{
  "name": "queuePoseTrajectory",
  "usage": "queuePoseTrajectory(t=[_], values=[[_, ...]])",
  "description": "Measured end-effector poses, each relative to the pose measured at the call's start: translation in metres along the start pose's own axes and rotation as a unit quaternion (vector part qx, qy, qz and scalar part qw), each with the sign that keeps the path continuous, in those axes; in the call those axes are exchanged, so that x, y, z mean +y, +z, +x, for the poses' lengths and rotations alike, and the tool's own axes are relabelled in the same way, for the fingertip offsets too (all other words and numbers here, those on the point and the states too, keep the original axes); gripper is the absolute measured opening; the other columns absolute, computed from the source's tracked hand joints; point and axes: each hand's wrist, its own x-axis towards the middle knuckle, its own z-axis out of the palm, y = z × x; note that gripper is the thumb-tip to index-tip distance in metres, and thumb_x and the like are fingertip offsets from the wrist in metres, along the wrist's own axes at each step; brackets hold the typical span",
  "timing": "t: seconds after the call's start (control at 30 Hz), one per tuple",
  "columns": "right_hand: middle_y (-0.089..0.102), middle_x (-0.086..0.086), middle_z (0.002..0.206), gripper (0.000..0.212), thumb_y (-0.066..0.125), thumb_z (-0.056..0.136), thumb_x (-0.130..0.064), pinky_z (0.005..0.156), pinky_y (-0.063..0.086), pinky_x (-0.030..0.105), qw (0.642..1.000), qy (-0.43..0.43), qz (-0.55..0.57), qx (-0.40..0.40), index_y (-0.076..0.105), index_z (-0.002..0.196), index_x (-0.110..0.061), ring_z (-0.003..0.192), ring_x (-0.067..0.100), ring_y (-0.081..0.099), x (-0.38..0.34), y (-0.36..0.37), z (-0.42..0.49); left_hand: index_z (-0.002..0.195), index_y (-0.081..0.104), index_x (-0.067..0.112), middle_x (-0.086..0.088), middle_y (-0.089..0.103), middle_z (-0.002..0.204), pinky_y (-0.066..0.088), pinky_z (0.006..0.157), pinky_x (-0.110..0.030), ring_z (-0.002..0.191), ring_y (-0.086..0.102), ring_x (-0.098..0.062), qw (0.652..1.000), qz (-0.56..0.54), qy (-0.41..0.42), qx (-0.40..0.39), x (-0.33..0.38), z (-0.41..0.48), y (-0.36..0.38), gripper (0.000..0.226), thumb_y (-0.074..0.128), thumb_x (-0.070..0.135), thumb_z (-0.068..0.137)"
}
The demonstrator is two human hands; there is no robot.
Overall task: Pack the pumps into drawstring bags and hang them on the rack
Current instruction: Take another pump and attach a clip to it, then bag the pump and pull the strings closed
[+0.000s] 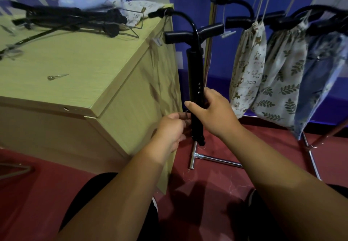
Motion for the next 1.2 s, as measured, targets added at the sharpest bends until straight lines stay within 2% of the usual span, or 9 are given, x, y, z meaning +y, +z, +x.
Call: queuePoseTrajectory(t=[0.1, 0.2, 0.43, 0.57, 0.8, 0.93, 1.07, 1.13, 1.2], values=[[0.067, -0.007, 0.107, 0.036, 0.07, 0.098, -0.056, 0.075, 0.047, 0.018, 0.999, 0.018, 0.022, -0.014, 0.064, 0.121, -0.029, 0.096, 0.004, 0.064, -0.007, 0.0, 0.003, 0.109, 0.072, 0.003, -0.012, 0.078, 0.088, 0.063, 0.09, -0.053, 0.079, 0.078, -0.024, 0.998, -0.02, 0.051, 0.003, 0.004, -0.009, -0.002, 0.027, 0.05, -0.012, 0.101], [0.071, -0.016, 0.099, 0.033, 0.067, 0.103, -0.052, 0.064, 0.043, 0.002, 0.997, 0.037, 0.061, -0.032, 0.059, 0.129, -0.034, 0.086, -0.013, 0.065, -0.019, -0.004, 0.004, 0.106, 0.073, 0.002, -0.007, 0.079, 0.083, 0.063, 0.089, -0.05, 0.077, 0.078, -0.019, 0.995, -0.037, 0.088, -0.003, 0.013, -0.021, -0.008, 0.027, 0.051, -0.012, 0.101], [0.075, -0.015, 0.098, 0.04, 0.069, 0.103, -0.049, 0.061, 0.045, 0.002, 0.997, -0.009, 0.071, -0.018, 0.058, 0.136, -0.031, 0.077, -0.015, 0.065, -0.068, -0.018, 0.003, 0.118, 0.073, -0.002, -0.009, 0.08, 0.091, 0.062, 0.091, -0.048, 0.087, 0.078, -0.02, 0.99, -0.067, 0.123, 0.007, 0.038, -0.046, -0.018, 0.032, 0.049, -0.014, 0.1], [0.071, -0.02, 0.095, 0.038, 0.07, 0.102, -0.05, 0.06, 0.045, 0.004, 0.997, -0.043, 0.059, -0.012, 0.059, 0.134, -0.032, 0.076, -0.015, 0.062, -0.109, -0.041, 0.009, 0.111, 0.076, 0.004, -0.005, 0.081, 0.091, 0.061, 0.091, -0.048, 0.086, 0.078, -0.018, 0.983, -0.092, 0.159, -0.004, 0.069, -0.066, -0.018, 0.031, 0.052, -0.012, 0.101], [0.076, -0.011, 0.101, 0.033, 0.072, 0.1, -0.05, 0.075, 0.058, 0.026, 0.996, -0.08, 0.038, -0.001, 0.062, 0.127, -0.033, 0.085, 0.0, 0.07, -0.177, -0.086, 0.031, 0.101, 0.074, 0.01, -0.004, 0.08, 0.085, 0.06, 0.076, -0.031, 0.078, 0.075, -0.015, 0.972, -0.073, 0.223, -0.009, 0.141, -0.101, -0.007, 0.028, 0.053, -0.009, 0.1], [0.074, -0.007, 0.099, 0.034, 0.073, 0.098, -0.05, 0.081, 0.066, 0.046, 0.997, -0.071, 0.042, -0.008, 0.061, 0.127, -0.036, 0.088, 0.014, 0.074, -0.201, -0.101, 0.05, 0.093, 0.074, 0.007, -0.008, 0.077, 0.079, 0.056, 0.06, -0.022, 0.065, 0.071, -0.015, 0.971, -0.047, 0.234, 0.019, 0.18, -0.106, -0.003, 0.032, 0.046, -0.009, 0.098], [0.072, -0.005, 0.102, 0.035, 0.073, 0.096, -0.053, 0.08, 0.067, 0.052, 0.997, -0.071, 0.038, -0.008, 0.059, 0.124, -0.038, 0.089, 0.02, 0.075, -0.217, -0.106, 0.077, 0.097, 0.074, 0.004, -0.012, 0.075, 0.08, 0.056, 0.07, -0.029, 0.073, 0.071, -0.022, 0.969, 0.0, 0.246, 0.018, 0.221, -0.095, -0.01, 0.029, 0.047, -0.006, 0.097], [0.073, -0.005, 0.104, 0.037, 0.073, 0.096, -0.054, 0.079, 0.067, 0.052, 0.997, -0.069, 0.034, -0.01, 0.058, 0.126, -0.038, 0.091, 0.02, 0.076, -0.222, -0.105, 0.091, 0.097, 0.074, 0.005, -0.009, 0.073, 0.079, 0.053, 0.072, -0.032, 0.072, 0.068, -0.021, 0.963, 0.03, 0.265, 0.045, 0.247, -0.081, -0.021, 0.026, 0.049, -0.004, 0.096], [0.073, -0.004, 0.105, 0.039, 0.073, 0.097, -0.054, 0.075, 0.068, 0.052, 0.997, -0.064, 0.028, -0.018, 0.057, 0.128, -0.037, 0.091, 0.021, 0.076, -0.225, -0.104, 0.104, 0.093, 0.076, 0.015, -0.007, 0.078, 0.091, 0.055, 0.077, -0.035, 0.076, 0.071, -0.02, 0.949, 0.101, 0.283, 0.099, 0.272, -0.059, -0.037, 0.026, 0.053, 0.003, 0.094]])
